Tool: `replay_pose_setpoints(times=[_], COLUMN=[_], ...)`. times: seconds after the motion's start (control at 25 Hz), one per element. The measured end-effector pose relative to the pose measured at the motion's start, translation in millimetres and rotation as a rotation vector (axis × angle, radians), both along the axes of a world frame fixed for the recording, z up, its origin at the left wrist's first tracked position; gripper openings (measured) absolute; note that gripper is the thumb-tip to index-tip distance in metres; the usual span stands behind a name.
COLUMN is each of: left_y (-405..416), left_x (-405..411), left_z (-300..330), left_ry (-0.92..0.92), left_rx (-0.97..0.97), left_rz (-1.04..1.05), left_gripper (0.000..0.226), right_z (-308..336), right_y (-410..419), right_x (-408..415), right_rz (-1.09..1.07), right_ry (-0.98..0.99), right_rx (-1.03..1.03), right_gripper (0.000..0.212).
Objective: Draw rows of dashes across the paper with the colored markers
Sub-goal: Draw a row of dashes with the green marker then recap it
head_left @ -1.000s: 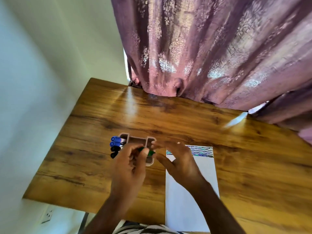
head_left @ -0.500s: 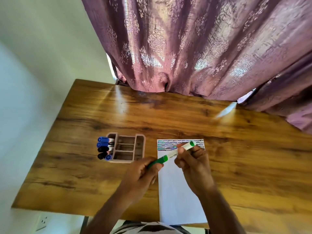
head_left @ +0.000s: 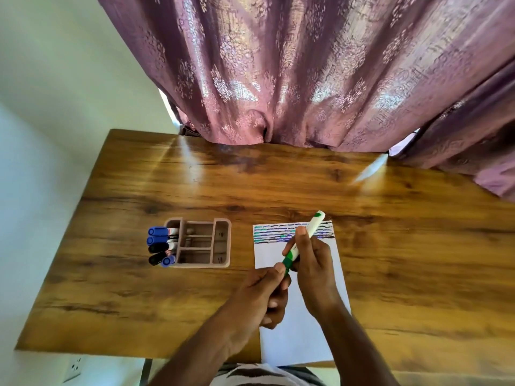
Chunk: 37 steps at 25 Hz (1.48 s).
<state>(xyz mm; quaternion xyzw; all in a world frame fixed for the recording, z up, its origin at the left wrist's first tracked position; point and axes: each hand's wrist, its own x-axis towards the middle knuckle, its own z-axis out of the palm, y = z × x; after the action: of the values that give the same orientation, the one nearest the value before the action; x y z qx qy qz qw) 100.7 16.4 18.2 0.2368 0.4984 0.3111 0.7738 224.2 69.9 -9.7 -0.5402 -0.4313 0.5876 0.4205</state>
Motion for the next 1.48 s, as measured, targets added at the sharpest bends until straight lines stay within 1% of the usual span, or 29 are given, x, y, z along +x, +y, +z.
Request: replay_pose_setpoints(times=[0.16, 0.2, 0.24, 0.28, 0.32, 0.36, 0.4, 0.44, 0.48, 0.52, 0.56, 0.64, 0.68, 0.72, 0.76, 0.8, 0.84, 0.92, 0.96, 1.08, 1.16, 1.24, 1.36, 1.48], left_y=[5.4, 7.2, 9.6, 11.8, 13.6, 13.6, 10.6, 4.6, -4.4, -13.1, -19.8, -19.7, -12.7, -2.8, 8.1, 19.0, 27.8, 39.3, 40.9, 36.9, 36.2, 37.0, 37.6, 38.9], left_x=[5.7, 7.7, 10.1, 12.7, 14.9, 15.6, 15.9, 16.7, 16.4, 15.7, 14.8, 11.7, 9.3, 7.1, 5.3, 3.2, 0.8, -4.1, -5.9, -7.1, -7.0, -6.8, -6.8, -5.7], left_z=[-9.3, -11.5, -13.3, -17.2, -23.1, -30.7, -41.1, -52.1, -63.2, -74.3, -85.4, -109.3, -120.6, -132.0, -141.5, -150.8, -158.0, -167.3, -172.2, -182.2, -183.3, -180.1, -178.2, -177.3], left_ry=[-0.255, -0.302, -0.296, -0.200, 0.016, 0.335, 0.643, 0.832, 0.884, 0.883, 0.862, 0.847, 0.866, 0.916, 0.982, 1.044, 1.096, 1.189, 1.230, 1.324, 1.355, 1.361, 1.353, 1.353], left_rx=[-0.189, -0.219, -0.228, -0.191, -0.089, 0.078, 0.273, 0.444, 0.529, 0.551, 0.537, 0.507, 0.540, 0.627, 0.728, 0.812, 0.856, 0.873, 0.881, 0.919, 0.930, 0.917, 0.881, 0.841], left_rz=[0.133, 0.150, 0.145, 0.112, 0.025, -0.104, -0.236, -0.330, -0.384, -0.417, -0.408, -0.302, -0.242, -0.194, -0.173, -0.164, -0.171, -0.223, -0.251, -0.318, -0.326, -0.323, -0.341, -0.374], left_gripper=[0.043, 0.043, 0.044, 0.044, 0.043, 0.041, 0.038, 0.035, 0.032, 0.032, 0.034, 0.041, 0.040, 0.039, 0.043, 0.055, 0.069, 0.092, 0.098, 0.100, 0.099, 0.102, 0.107, 0.110], right_z=[-12.7, -15.8, -19.5, -23.0, -26.0, -30.5, -36.8, -41.3, -47.2, -52.8, -59.3, -71.0, -77.0, -82.7, -90.0, -97.3, -103.2, -114.3, -122.8, -144.4, -150.7, -149.7, -150.2, -156.1], right_y=[4.8, 5.6, 5.3, 5.0, 6.1, 9.7, 17.0, 28.2, 40.5, 50.7, 56.2, 54.0, 47.8, 41.0, 35.4, 32.7, 31.2, 31.2, 31.2, 30.0, 32.0, 37.1, 43.0, 40.8], right_x=[3.4, 4.7, 4.8, 4.0, 3.3, 4.7, 9.8, 18.6, 31.7, 44.6, 55.1, 62.5, 61.3, 58.5, 55.8, 53.6, 51.7, 50.3, 50.8, 54.2, 55.0, 50.5, 44.5, 43.5], right_rz=[-0.020, -0.026, -0.032, -0.042, -0.063, -0.118, -0.218, -0.342, -0.445, -0.498, -0.486, -0.345, -0.264, -0.207, -0.181, -0.166, -0.139, -0.058, -0.015, 0.062, 0.069, 0.040, 0.010, -0.001], right_ry=[0.031, 0.047, 0.051, 0.037, 0.005, -0.037, -0.079, -0.095, -0.083, -0.060, -0.053, -0.133, -0.189, -0.254, -0.326, -0.393, -0.445, -0.519, -0.547, -0.643, -0.714, -0.756, -0.762, -0.806], right_rx=[-0.063, -0.072, -0.078, -0.084, -0.092, -0.107, -0.135, -0.167, -0.179, -0.170, -0.131, 0.019, 0.102, 0.174, 0.241, 0.313, 0.378, 0.485, 0.517, 0.541, 0.549, 0.539, 0.491, 0.461], right_gripper=[0.048, 0.049, 0.050, 0.050, 0.050, 0.050, 0.050, 0.049, 0.048, 0.045, 0.041, 0.032, 0.028, 0.026, 0.023, 0.021, 0.020, 0.024, 0.025, 0.023, 0.022, 0.024, 0.033, 0.027])
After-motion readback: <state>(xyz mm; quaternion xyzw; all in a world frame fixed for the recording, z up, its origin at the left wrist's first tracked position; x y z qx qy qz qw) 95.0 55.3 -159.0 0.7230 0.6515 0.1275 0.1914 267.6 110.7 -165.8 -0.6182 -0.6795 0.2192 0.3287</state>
